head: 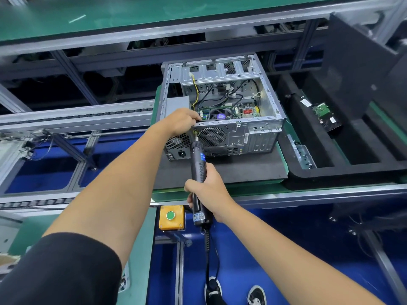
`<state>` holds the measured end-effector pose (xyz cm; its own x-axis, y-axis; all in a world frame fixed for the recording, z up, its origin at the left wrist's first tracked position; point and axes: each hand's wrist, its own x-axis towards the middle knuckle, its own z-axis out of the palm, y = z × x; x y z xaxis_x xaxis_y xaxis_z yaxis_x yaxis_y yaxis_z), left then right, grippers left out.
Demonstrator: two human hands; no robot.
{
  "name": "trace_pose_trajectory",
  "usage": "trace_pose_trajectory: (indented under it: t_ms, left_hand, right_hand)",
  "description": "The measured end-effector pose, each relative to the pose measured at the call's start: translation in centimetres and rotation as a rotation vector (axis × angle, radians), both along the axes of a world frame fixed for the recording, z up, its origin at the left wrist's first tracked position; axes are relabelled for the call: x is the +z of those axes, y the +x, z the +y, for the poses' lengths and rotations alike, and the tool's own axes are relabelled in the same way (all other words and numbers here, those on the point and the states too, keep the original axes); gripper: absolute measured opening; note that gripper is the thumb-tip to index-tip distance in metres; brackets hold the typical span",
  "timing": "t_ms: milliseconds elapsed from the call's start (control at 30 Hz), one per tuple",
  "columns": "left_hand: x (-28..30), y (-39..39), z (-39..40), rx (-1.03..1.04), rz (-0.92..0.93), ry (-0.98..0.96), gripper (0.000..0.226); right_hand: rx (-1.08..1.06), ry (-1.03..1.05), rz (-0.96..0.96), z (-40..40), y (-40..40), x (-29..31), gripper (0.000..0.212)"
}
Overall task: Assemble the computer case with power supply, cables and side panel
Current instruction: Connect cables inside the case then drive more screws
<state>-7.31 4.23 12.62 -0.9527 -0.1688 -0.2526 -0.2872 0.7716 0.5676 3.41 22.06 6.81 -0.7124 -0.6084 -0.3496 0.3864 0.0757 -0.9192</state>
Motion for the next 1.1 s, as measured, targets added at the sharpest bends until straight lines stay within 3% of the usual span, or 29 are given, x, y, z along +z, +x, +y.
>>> trace_pose_trajectory:
  t_ms: [400, 667, 867, 1100]
  left_hand:
    - [-0.4, -0.2, -0.2, 0.01, 0.029, -0.001, 0.037]
    - [-0.1, 0.0, -0.1, -0.039, 0.02, -0.043, 0.038]
    - [0.0, 0.1, -0.2, -0.064, 0.032, -0.022, 0.032]
    - [0.9, 0.3, -0.8, -0.204, -0.063, -0.064, 0.032]
  right_hand:
    - [0.0, 0.075, 0.086, 0.1, -0.6, 0.0, 0.033]
    - [-0.006, 0.132, 0.135, 0.1, -0.9, 0.0, 0.043]
    - [-0.017, 0.115, 0.093, 0.0, -1.0, 0.1, 0.04]
    - [0.001, 0.147, 0.128, 0.1, -1.1, 0.2, 0.036]
